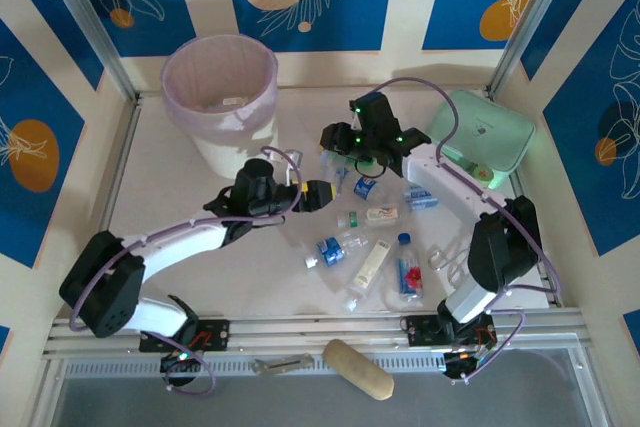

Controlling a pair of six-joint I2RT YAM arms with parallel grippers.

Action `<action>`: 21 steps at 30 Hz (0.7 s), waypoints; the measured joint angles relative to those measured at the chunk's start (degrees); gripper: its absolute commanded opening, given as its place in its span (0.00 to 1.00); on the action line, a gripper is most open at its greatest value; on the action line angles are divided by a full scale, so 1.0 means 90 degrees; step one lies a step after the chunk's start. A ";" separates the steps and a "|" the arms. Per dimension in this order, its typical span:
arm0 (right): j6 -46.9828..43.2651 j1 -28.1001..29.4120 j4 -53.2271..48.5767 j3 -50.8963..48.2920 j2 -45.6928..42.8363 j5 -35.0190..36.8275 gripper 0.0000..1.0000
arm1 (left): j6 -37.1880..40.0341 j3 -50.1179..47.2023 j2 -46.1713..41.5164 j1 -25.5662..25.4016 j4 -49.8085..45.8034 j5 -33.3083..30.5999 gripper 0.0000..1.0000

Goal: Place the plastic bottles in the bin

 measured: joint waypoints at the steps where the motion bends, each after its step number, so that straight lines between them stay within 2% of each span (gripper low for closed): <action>1: 0.0056 0.0002 0.0063 -0.0053 -0.0066 -0.0002 0.45 | 0.0000 0.0034 0.0080 -0.0022 0.0041 0.0007 0.98; 10: 0.0340 0.0107 0.0495 -0.0330 -0.0376 -0.0073 0.45 | -0.0007 0.0376 0.0612 -0.0151 0.0321 0.0177 0.85; 14: 0.0345 0.0158 0.0573 -0.0374 -0.0381 -0.0073 0.45 | 0.0024 0.0376 0.0614 -0.0163 0.0440 0.0189 0.73; 17: 0.0379 0.0158 0.0668 -0.0537 -0.0427 -0.0070 0.45 | 0.0046 0.0376 0.0614 -0.0165 0.0464 0.0141 0.68; 21: 0.0452 0.0158 0.0736 -0.0741 -0.0459 -0.0078 0.45 | 0.0010 0.0374 0.0614 -0.0172 0.0486 0.0092 0.53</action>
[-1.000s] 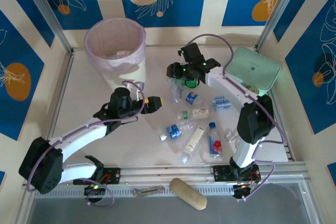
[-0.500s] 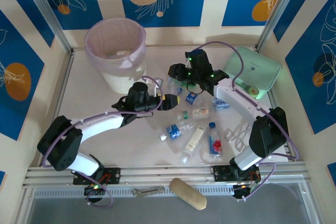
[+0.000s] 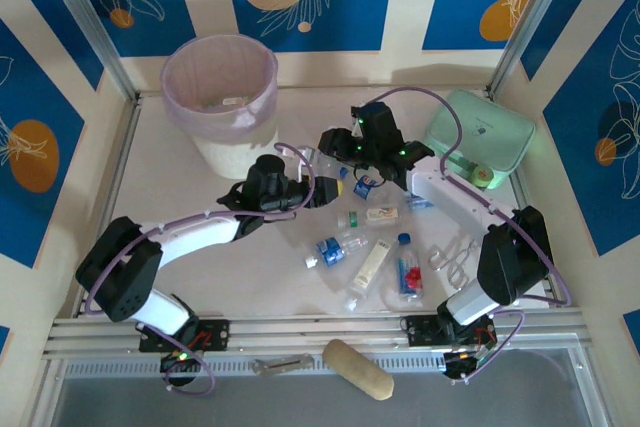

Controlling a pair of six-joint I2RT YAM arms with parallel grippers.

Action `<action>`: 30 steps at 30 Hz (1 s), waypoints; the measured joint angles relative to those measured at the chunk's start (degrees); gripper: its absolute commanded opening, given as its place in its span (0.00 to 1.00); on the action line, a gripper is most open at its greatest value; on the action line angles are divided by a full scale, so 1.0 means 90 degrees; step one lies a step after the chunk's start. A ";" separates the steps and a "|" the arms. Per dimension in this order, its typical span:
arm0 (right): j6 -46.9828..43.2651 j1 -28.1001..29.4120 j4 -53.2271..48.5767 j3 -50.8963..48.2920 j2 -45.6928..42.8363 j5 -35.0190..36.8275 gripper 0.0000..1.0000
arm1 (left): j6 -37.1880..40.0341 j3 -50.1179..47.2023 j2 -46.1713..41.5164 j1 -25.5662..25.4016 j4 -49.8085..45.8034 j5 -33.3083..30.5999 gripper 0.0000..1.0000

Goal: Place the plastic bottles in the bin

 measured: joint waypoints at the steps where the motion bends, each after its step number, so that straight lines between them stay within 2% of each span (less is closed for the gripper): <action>1: 0.0010 0.0000 0.0027 -0.0015 0.0000 -0.0002 0.45 | -0.0015 0.0000 0.0000 0.0000 -0.0005 0.0002 0.53; 6: 0.0007 0.0000 0.0102 -0.0017 -0.0002 -0.0015 0.50 | -0.0015 -0.0002 -0.0002 0.0000 0.0044 -0.0022 0.48; 7: 0.0007 0.0000 0.0114 -0.0017 -0.0002 -0.0015 0.54 | -0.0015 -0.0002 -0.0002 0.0000 0.0044 -0.0027 0.48; 9: 0.0005 0.0000 0.0138 -0.0019 -0.0002 -0.0017 0.70 | -0.0007 -0.0002 -0.0005 0.0000 0.0044 -0.0041 0.48; 11: 0.0007 -0.0007 0.0160 -0.0029 -0.0012 -0.0017 0.80 | 0.0017 -0.0005 -0.0007 -0.0002 0.0044 -0.0070 0.48; 16: 0.0056 -0.0097 0.0219 -0.0221 -0.0219 -0.0015 0.84 | 0.0039 -0.0083 -0.0112 -0.0002 0.0036 -0.0180 0.48; 22: 0.0155 -0.0539 0.0391 -0.0852 -0.1018 -0.0046 0.86 | 0.0187 -0.0211 -0.0357 -0.0002 -0.0267 -0.0376 0.48; 27: 0.0221 -0.0954 0.0403 -0.1440 -0.1671 0.0114 0.90 | 0.0585 -0.0155 -0.0729 0.0148 -0.0945 -0.0544 0.48; 30: 0.0279 -0.1071 0.0408 -0.1751 -0.1889 0.0131 0.92 | 0.1001 0.0347 -0.0869 0.0398 -0.1656 -0.0573 0.48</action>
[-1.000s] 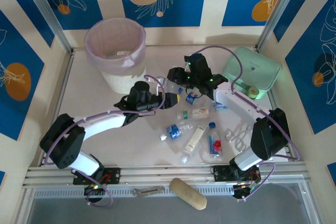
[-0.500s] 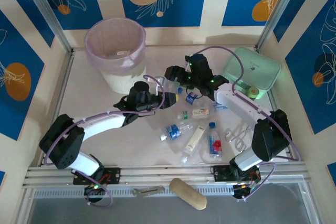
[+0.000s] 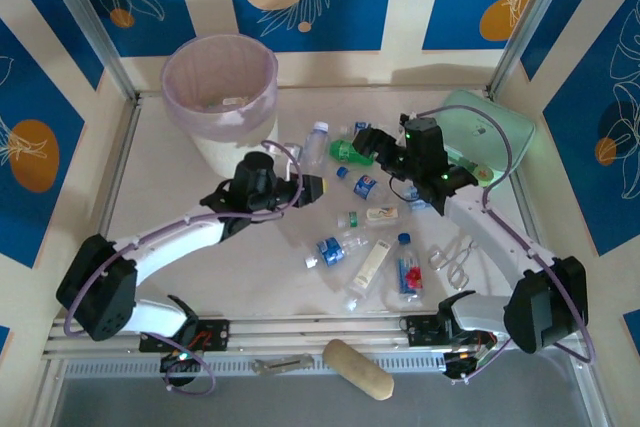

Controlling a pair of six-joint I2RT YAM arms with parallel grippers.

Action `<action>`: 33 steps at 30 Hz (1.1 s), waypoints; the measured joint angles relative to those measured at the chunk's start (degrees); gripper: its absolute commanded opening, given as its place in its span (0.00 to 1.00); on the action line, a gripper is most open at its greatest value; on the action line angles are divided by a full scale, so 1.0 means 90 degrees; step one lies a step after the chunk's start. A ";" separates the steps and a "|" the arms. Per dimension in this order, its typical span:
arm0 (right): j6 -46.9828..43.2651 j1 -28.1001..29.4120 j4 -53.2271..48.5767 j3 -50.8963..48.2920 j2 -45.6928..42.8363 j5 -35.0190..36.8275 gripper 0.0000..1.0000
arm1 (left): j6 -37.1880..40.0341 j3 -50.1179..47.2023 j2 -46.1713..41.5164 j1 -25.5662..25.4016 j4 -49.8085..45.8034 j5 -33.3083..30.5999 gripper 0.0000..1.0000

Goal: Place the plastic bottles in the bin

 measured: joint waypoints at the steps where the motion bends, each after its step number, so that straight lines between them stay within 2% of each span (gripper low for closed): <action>1: 0.0039 -0.0024 0.0000 -0.0080 -0.0036 -0.0002 0.93 | 0.0134 0.0231 -0.0015 0.0090 -0.0189 -0.0019 0.48; 9: 0.0206 -0.0051 0.0155 -0.0379 -0.0053 -0.0119 1.00 | 0.1219 0.2917 0.0063 0.0959 -0.1484 0.0041 0.51; 15: 0.0236 -0.0051 0.0318 -0.0389 0.0041 -0.0306 0.99 | 0.1868 0.4413 0.0512 0.1617 -0.2098 0.0049 0.51; 23: 0.0153 -0.0032 0.0313 -0.0391 0.0087 -0.0410 0.99 | 0.2555 0.5183 0.1173 0.2591 -0.3186 -0.0197 0.51; 33: 0.0007 0.0066 0.0270 -0.0391 0.0087 -0.0435 0.99 | 0.2875 0.5253 0.1615 0.3126 -0.4061 -0.0724 0.51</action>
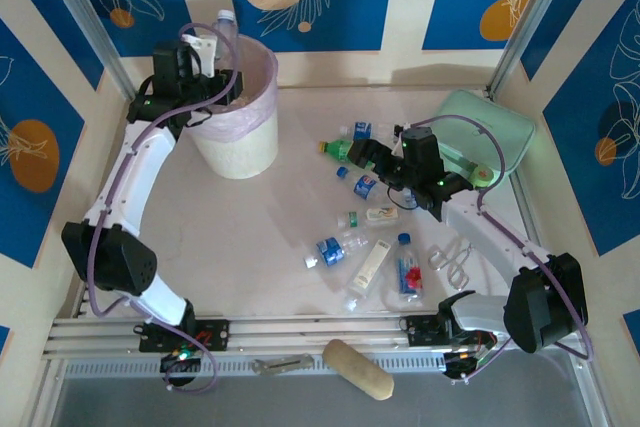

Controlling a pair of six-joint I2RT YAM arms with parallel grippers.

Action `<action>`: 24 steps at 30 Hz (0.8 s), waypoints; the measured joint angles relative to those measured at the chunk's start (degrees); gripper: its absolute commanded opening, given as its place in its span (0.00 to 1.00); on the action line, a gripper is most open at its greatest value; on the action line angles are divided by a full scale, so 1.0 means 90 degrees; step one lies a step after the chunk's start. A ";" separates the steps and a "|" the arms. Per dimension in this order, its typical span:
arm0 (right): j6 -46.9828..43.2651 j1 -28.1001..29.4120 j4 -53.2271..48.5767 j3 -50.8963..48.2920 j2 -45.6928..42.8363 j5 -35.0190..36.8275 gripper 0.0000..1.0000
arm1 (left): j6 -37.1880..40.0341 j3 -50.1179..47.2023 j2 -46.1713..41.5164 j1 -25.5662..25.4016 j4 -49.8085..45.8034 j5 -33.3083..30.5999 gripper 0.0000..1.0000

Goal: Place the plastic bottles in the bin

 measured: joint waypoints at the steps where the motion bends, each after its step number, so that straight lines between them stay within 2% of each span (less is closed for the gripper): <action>1: -0.0017 0.0000 -0.0007 0.0000 0.0000 0.0000 0.99 | 0.0002 0.0000 0.0068 0.0022 -0.0075 -0.0056 0.52; 4: -0.0024 0.0005 -0.0070 0.0000 0.0000 0.0000 0.99 | 0.0002 0.0000 0.0221 0.0046 -0.0270 -0.0182 0.54; 6: -0.0024 0.0017 -0.0107 0.0000 0.0000 0.0000 0.99 | 0.0005 0.0000 0.0267 0.0046 -0.0355 -0.0248 0.59; 11: -0.0041 0.0063 -0.0136 0.0000 0.0000 0.0000 0.99 | 0.0044 0.0005 0.0272 0.0046 -0.0420 -0.0325 0.89; 19: -0.0058 0.0131 -0.0138 0.0010 0.0075 0.0000 0.99 | -0.0080 0.0005 0.0131 0.0046 -0.0413 -0.0284 0.94; 24: -0.0087 0.0131 -0.0216 0.0075 0.0153 0.0002 0.99 | -0.0287 -0.0027 -0.0342 0.0044 -0.0355 0.0114 0.94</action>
